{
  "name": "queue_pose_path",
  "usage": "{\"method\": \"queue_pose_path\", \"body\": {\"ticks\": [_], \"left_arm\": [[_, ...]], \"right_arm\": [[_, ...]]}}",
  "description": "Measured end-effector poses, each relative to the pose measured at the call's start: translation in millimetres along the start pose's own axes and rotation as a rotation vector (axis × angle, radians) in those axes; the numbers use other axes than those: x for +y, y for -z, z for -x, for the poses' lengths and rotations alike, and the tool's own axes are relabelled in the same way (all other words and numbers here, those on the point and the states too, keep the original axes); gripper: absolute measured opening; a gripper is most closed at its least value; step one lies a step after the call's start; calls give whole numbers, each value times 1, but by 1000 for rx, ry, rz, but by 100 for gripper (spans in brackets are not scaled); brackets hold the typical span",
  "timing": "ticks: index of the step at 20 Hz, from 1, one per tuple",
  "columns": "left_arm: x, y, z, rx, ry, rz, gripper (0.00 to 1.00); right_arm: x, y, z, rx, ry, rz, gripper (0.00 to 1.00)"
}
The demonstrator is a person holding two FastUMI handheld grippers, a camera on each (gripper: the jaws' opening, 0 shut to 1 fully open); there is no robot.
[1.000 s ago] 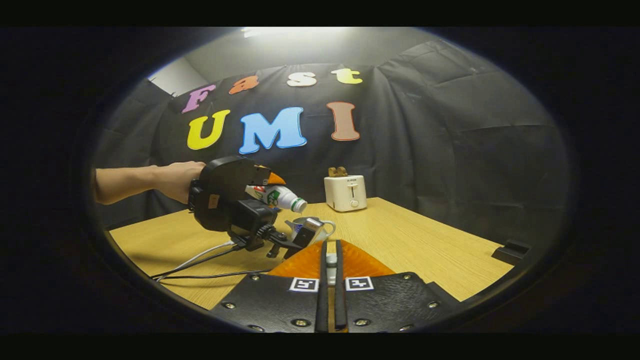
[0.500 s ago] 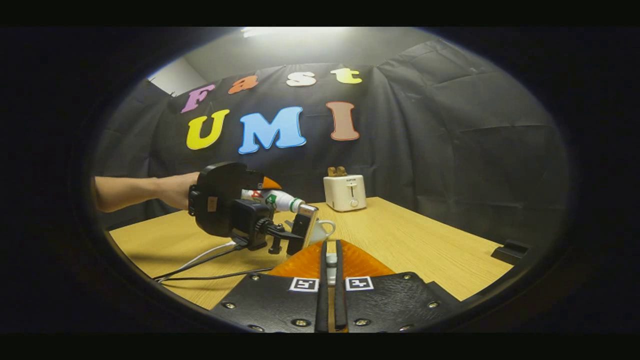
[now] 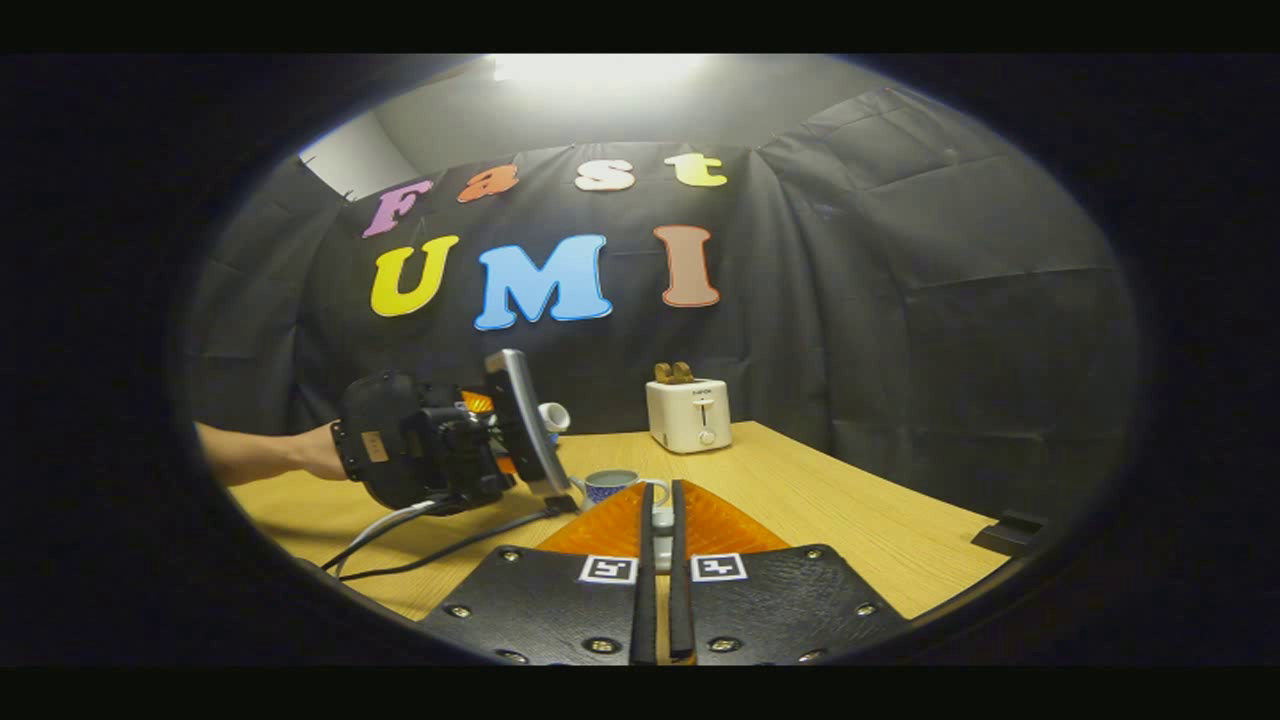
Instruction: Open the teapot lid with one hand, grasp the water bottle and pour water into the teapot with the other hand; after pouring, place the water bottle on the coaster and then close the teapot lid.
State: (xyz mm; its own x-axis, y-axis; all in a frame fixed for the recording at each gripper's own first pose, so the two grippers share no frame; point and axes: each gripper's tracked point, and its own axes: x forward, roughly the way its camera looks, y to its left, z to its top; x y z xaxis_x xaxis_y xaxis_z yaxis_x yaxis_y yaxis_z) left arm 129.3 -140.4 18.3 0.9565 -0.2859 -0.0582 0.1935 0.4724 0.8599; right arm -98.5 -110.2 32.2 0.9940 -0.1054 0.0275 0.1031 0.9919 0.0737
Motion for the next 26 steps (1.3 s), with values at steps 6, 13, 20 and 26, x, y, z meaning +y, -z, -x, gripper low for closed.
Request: {"method": "queue_pose_path", "body": {"ticks": [6, 13, 20, 26], "left_arm": [[39, 43, 49, 5, -113, 591, 80], [98, 113, 92, -6, -230, 1136, 80], [100, 132, 88, 16, -238, 1097, 80], [103, 134, 87, 22, -239, 1066, 79]], "right_arm": [[29, -25, -54, -46, -84, 36, 5], [53, -4, -144, 11, -119, 99, 6], [55, 23, -178, 70, -104, 108, 5], [53, 44, -187, 116, -99, 84, 5]]}}
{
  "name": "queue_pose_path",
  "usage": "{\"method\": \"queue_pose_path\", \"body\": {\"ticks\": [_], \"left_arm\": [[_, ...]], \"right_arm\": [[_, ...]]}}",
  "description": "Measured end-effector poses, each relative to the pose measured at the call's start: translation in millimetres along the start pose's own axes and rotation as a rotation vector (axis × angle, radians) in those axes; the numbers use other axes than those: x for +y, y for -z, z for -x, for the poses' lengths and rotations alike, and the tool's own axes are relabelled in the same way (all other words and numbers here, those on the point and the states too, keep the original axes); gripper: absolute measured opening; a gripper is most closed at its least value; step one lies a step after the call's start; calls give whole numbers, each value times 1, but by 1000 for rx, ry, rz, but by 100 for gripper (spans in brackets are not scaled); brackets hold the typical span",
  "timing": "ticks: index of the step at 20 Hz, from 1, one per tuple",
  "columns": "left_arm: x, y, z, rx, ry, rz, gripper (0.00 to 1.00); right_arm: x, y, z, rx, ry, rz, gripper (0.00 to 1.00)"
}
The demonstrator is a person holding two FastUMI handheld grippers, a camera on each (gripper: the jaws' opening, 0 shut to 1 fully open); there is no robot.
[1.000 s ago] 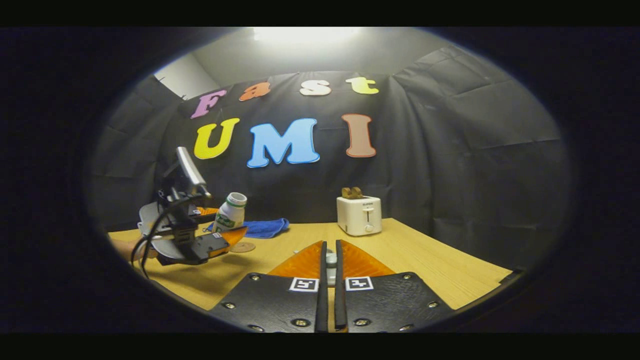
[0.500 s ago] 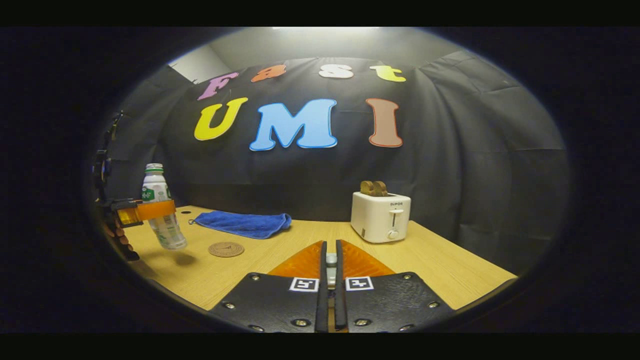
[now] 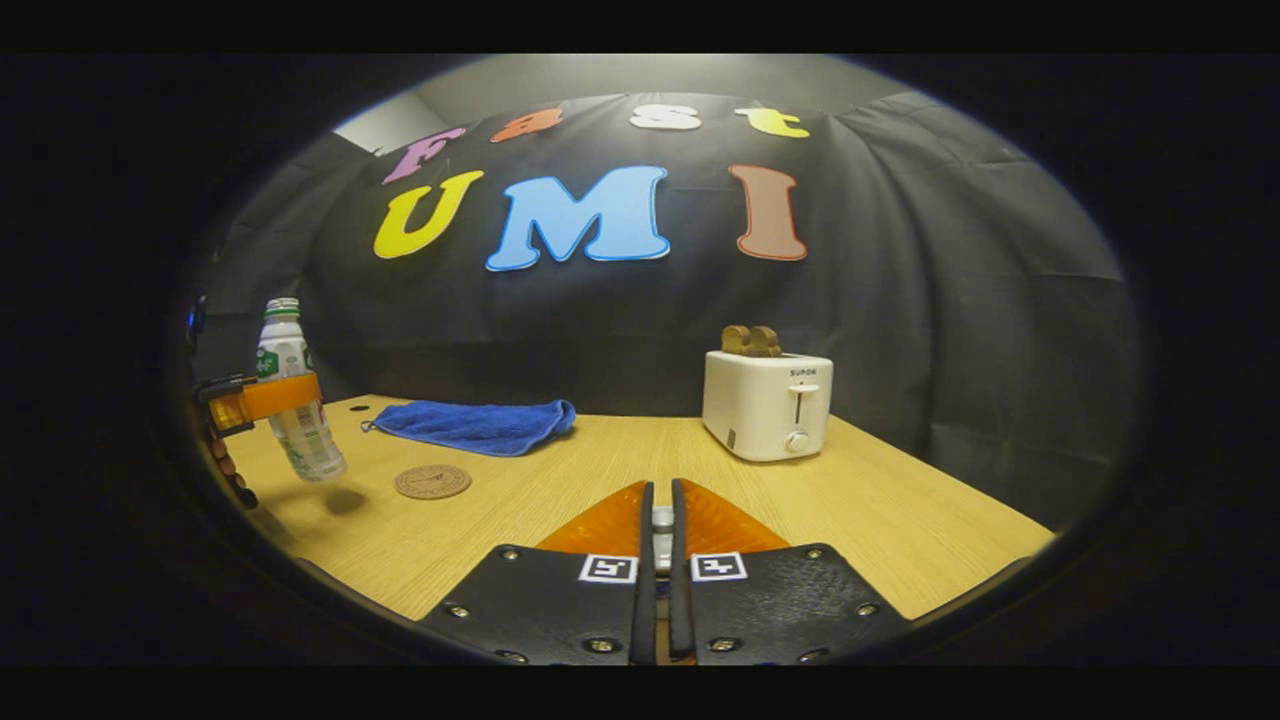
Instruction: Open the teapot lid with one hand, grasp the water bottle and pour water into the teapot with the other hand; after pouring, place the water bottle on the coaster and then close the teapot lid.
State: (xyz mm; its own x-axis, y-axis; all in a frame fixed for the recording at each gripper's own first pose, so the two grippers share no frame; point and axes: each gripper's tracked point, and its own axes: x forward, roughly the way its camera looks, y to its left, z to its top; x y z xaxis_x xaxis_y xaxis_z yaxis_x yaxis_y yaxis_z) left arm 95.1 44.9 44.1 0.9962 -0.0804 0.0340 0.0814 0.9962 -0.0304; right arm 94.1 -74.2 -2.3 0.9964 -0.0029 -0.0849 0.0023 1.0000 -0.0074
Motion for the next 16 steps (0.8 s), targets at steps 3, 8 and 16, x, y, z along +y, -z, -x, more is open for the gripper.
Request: {"method": "queue_pose_path", "body": {"ticks": [3, 8, 16], "left_arm": [[-1, 1, -3, 5, -2, -17, 75], [-6, 11, -7, 31, 5, -14, 72], [-11, 21, -33, 40, 27, 3, 79]], "right_arm": [[1, 3, 0, 2, 2, -2, 6], [0, 8, 0, 18, 11, 2, 7], [25, -28, 50, -113, -9, 40, 82]]}}
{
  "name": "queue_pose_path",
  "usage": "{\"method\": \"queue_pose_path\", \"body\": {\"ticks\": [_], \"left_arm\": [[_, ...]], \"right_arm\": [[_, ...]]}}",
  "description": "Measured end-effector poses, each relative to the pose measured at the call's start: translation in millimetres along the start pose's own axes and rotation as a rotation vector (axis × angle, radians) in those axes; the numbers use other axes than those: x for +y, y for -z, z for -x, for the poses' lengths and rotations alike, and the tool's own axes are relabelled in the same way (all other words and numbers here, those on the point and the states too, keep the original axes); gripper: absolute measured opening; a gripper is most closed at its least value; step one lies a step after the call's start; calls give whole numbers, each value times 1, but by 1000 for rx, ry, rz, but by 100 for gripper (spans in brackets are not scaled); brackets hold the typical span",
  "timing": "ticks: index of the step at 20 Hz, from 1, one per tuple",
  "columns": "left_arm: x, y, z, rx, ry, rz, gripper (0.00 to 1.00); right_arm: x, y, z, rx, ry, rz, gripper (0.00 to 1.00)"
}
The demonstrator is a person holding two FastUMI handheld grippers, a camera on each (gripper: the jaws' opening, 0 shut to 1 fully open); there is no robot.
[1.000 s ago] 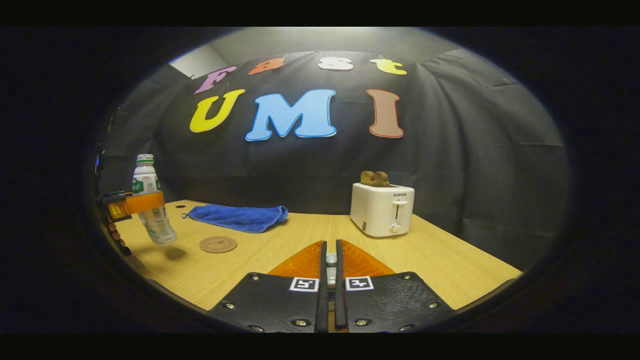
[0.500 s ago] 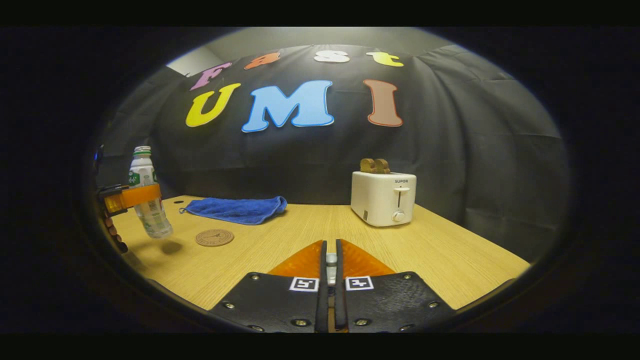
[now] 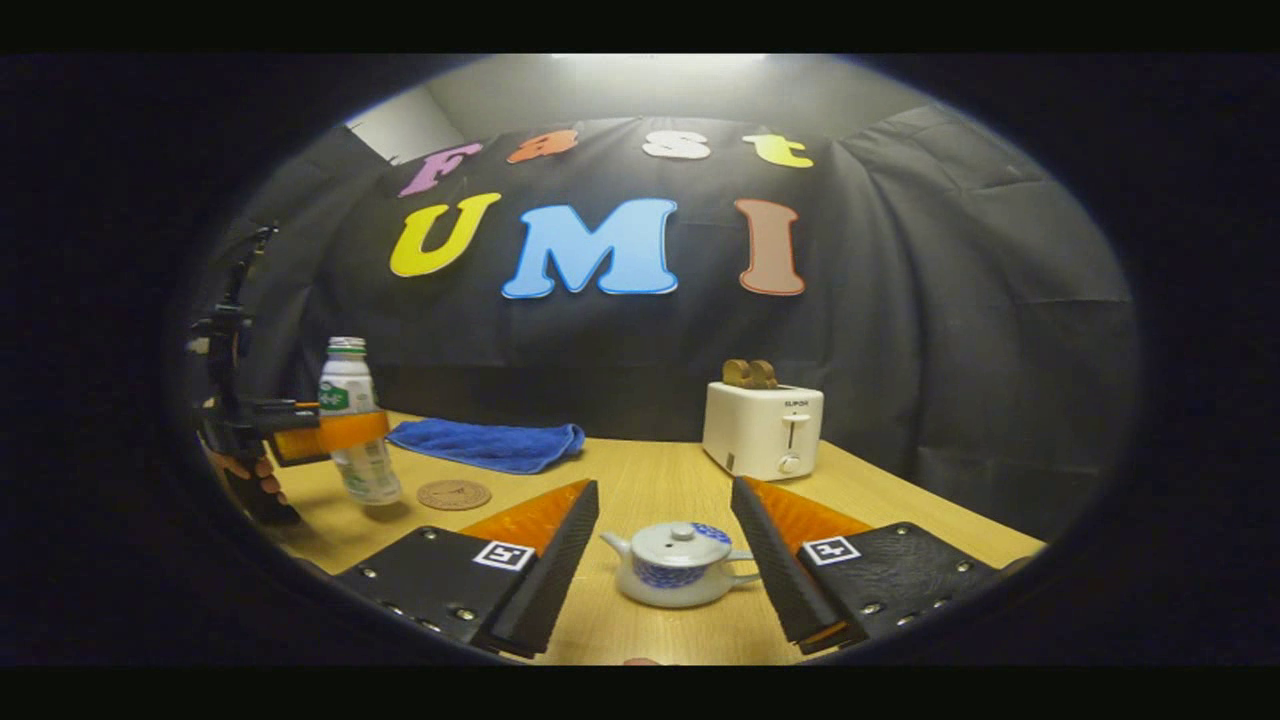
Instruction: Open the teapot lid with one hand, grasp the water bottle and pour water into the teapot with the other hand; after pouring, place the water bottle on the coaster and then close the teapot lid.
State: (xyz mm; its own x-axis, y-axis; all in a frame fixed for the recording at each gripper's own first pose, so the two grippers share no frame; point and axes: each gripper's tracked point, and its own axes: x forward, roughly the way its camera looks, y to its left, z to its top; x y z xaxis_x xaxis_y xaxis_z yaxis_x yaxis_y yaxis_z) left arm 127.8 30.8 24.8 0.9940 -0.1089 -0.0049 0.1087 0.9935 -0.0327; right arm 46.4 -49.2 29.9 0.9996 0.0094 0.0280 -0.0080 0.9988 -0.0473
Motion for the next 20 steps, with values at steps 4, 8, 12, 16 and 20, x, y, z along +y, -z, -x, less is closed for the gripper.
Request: {"method": "queue_pose_path", "body": {"ticks": [4, 8, 12, 16, 20], "left_arm": [[-4, -3, -34, -11, 16, 42, 80], [-3, 2, -70, -8, 15, 44, 70], [-6, 17, -94, 21, 16, 41, 80], [-7, 23, -93, 35, 13, 36, 75], [-14, 24, -94, 29, 41, 0, 75]], "right_arm": [[25, -7, 32, -24, -55, -4, 82], [29, 2, 41, -4, -78, -11, 82], [19, 6, 41, 9, -63, -33, 82], [9, 4, 39, 0, -45, -52, 82], [8, 6, 37, 4, -45, -56, 82]]}}
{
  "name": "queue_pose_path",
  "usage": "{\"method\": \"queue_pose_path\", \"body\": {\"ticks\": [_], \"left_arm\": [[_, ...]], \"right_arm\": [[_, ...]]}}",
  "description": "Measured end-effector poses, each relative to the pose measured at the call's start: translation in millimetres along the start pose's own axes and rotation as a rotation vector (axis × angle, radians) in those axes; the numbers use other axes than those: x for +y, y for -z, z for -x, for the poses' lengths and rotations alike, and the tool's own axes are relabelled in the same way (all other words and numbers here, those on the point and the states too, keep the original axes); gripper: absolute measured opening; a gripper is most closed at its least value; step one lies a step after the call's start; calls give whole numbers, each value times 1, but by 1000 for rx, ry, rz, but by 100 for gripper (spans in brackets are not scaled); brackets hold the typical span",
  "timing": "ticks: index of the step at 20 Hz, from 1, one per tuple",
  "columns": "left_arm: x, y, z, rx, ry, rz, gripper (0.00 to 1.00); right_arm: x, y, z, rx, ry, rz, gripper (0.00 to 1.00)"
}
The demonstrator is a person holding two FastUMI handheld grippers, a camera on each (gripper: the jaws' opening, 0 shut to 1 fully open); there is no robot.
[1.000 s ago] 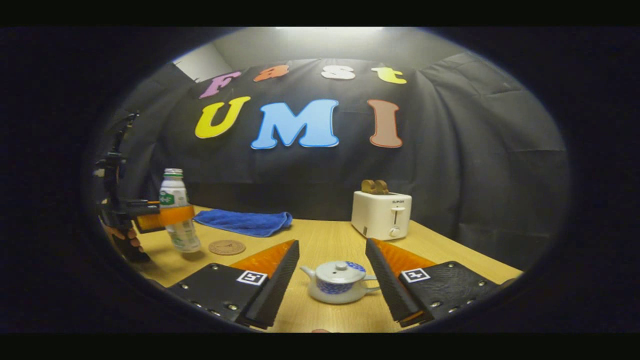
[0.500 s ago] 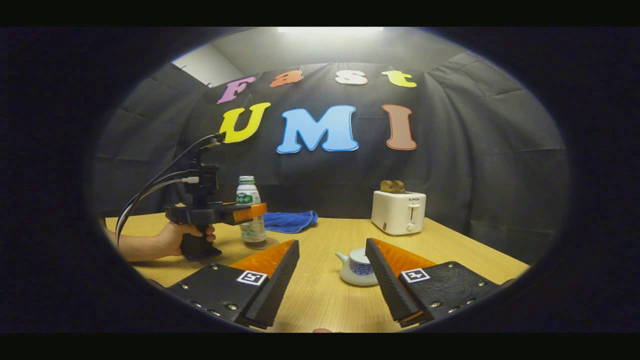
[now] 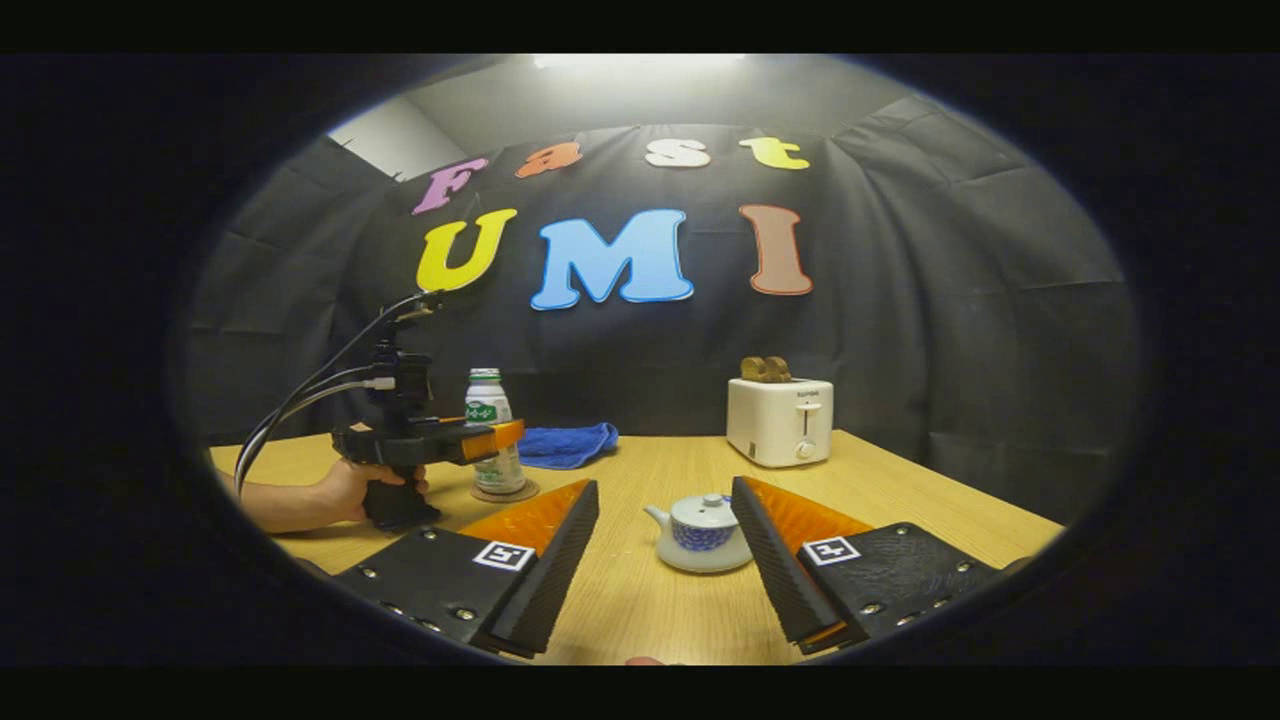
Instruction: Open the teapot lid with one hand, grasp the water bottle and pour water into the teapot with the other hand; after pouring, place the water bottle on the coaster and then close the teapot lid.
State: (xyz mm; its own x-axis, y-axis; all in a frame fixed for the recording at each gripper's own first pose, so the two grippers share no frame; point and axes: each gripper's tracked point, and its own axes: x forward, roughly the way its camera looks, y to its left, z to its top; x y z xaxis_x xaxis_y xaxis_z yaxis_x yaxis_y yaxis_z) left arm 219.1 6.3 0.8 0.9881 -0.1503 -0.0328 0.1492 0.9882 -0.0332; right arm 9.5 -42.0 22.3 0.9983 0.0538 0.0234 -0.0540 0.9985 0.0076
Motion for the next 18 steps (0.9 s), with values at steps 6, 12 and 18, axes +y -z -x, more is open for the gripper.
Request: {"method": "queue_pose_path", "body": {"ticks": [6, 12, 18], "left_arm": [[7, -6, 20, -13, -61, 15, 100], [4, -40, 97, -101, -128, -27, 96], [-9, 10, 165, 16, -178, 60, 100]], "right_arm": [[4, 9, 3, 11, -13, -1, 83], [29, 23, 0, 46, -47, 18, 82], [78, 32, -6, 89, -91, 10, 82]]}}
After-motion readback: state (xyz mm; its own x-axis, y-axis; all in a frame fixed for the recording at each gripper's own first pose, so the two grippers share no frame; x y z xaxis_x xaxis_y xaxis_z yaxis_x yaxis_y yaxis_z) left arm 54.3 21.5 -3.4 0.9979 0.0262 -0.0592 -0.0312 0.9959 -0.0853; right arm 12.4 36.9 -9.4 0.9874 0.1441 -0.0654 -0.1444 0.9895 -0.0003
